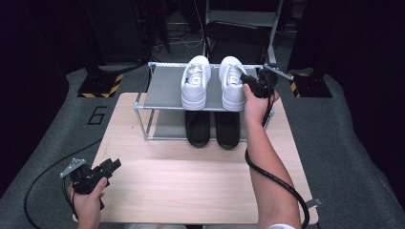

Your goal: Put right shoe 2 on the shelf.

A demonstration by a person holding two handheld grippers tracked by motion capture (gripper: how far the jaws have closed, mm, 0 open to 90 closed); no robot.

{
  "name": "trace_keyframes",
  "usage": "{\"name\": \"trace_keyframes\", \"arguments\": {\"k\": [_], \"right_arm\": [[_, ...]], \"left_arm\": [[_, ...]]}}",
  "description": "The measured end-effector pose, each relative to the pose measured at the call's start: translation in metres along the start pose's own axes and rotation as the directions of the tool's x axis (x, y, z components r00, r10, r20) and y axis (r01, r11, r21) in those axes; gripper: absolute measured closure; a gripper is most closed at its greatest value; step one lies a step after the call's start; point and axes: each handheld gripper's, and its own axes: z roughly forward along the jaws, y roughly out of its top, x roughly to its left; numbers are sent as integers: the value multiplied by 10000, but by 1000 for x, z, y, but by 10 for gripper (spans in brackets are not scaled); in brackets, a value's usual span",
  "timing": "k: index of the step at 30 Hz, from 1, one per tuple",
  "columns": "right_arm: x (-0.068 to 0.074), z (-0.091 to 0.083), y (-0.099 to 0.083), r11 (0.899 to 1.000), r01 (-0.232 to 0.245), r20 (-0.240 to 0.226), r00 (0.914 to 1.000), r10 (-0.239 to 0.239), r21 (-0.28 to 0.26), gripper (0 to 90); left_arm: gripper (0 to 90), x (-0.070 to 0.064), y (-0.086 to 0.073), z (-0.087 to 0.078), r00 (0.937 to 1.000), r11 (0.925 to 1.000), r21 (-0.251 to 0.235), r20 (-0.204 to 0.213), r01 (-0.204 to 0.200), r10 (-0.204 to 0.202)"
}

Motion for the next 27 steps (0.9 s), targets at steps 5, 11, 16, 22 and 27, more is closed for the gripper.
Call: {"name": "trace_keyframes", "arguments": {"k": [5, 11, 16, 22, 27], "right_arm": [[4, -8, 4, 9993, 116, -332, 9994, -128, -368, 575], [12, -18, 6, 9979, 302, -649, 9973, -339, -570, 562], [15, -31, 6, 9967, 422, -879, 9950, -482, -698, 554], [17, -48, 2, 9951, 714, -1181, 9898, -791, -685, 545], [16, -66, -5, 9931, 926, -1516, 9831, -1027, -721, 527]], "left_arm": [[512, -2, -1, 2, 10000, 10000, 6, 28, 29, -29], [511, -2, -2, 1, 10000, 10000, 17, 55, -62, 61], [511, -2, -4, -1, 10000, 10000, 9, 37, -42, 42], [508, 0, -7, -1, 10000, 9999, 132, -10, -8, 9], [499, -2, -8, 2, 10000, 9998, 205, 58, -64, 63]]}}
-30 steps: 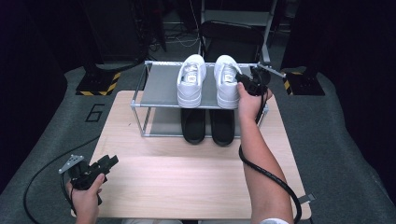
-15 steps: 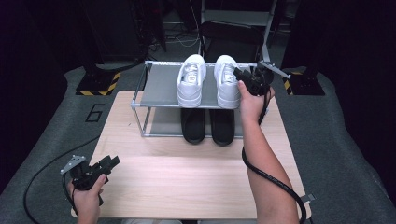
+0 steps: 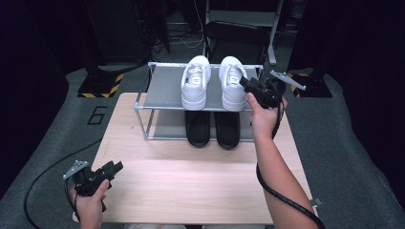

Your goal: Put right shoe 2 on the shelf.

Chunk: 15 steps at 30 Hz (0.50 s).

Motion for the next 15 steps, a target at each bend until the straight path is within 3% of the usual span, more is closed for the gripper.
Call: {"name": "trace_keyframes", "arguments": {"k": [9, 15], "right_arm": [[5, -38, -23, 9999, 166, -923, 9956, -163, 33, 501], [6, -62, -47, 9984, 561, -1198, 9913, -551, 55, 493]], "left_arm": [[491, -4, -1, 2, 10000, 10000, 92, 34, -31, 30], [488, -4, 0, 2, 9999, 9999, 99, 5, -138, 138]]}}
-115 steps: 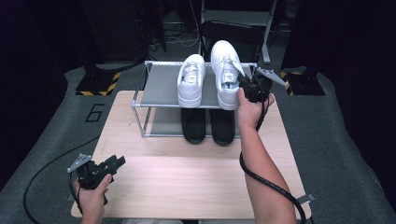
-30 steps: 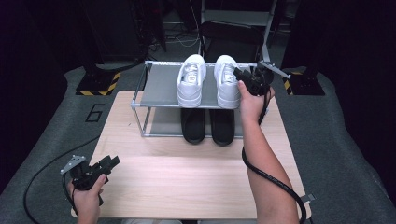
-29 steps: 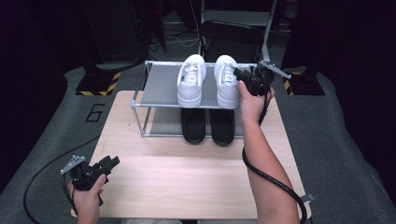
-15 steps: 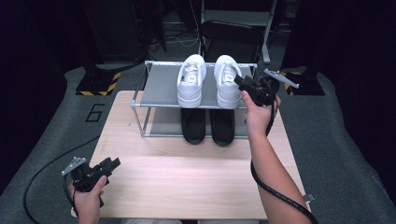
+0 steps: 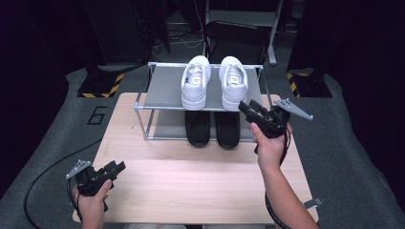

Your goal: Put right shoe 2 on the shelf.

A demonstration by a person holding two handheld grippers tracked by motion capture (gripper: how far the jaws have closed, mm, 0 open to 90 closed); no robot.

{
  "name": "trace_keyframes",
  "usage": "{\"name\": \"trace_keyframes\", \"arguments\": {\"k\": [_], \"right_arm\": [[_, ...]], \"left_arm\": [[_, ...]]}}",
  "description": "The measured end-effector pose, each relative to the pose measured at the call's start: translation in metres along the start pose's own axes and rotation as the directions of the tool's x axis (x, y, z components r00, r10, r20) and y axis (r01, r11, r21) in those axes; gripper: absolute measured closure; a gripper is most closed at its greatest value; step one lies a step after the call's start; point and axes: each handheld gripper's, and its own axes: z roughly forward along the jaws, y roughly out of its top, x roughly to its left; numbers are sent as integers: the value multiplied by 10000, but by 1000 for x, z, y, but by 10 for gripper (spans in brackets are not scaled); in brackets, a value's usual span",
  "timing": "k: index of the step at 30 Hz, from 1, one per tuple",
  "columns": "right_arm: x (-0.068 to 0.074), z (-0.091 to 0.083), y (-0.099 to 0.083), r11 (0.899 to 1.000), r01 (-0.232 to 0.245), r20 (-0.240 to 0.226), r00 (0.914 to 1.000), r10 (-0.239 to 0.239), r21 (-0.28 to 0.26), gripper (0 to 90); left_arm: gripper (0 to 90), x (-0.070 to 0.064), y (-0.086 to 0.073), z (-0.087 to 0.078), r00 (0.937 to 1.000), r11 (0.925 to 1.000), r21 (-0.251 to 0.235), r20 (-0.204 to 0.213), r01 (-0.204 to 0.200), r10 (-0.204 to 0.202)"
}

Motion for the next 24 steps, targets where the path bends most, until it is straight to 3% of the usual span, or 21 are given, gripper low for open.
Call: {"name": "trace_keyframes", "arguments": {"k": [3, 11, 18, 24], "right_arm": [[0, -10, -18, 9998, 83, -73, 9999, -81, 188, 491], [-13, -28, -72, 9952, -441, 35, 9990, 439, 873, 491], [-19, -37, -112, 9862, -1, 404, 9992, -66, 1655, 485], [-29, -36, -148, 9714, -165, 699, 9976, -1, 2367, 486]], "left_arm": [[486, 0, 0, 0, 10000, 10000, -1, -10, 0, 0], [484, -2, -2, 3, 10000, 10000, 51, 10, -66, 66], [484, -5, -3, 5, 9998, 9998, 97, 49, -189, 188], [484, -5, -6, 8, 9997, 9994, 279, 59, -224, 222]]}}
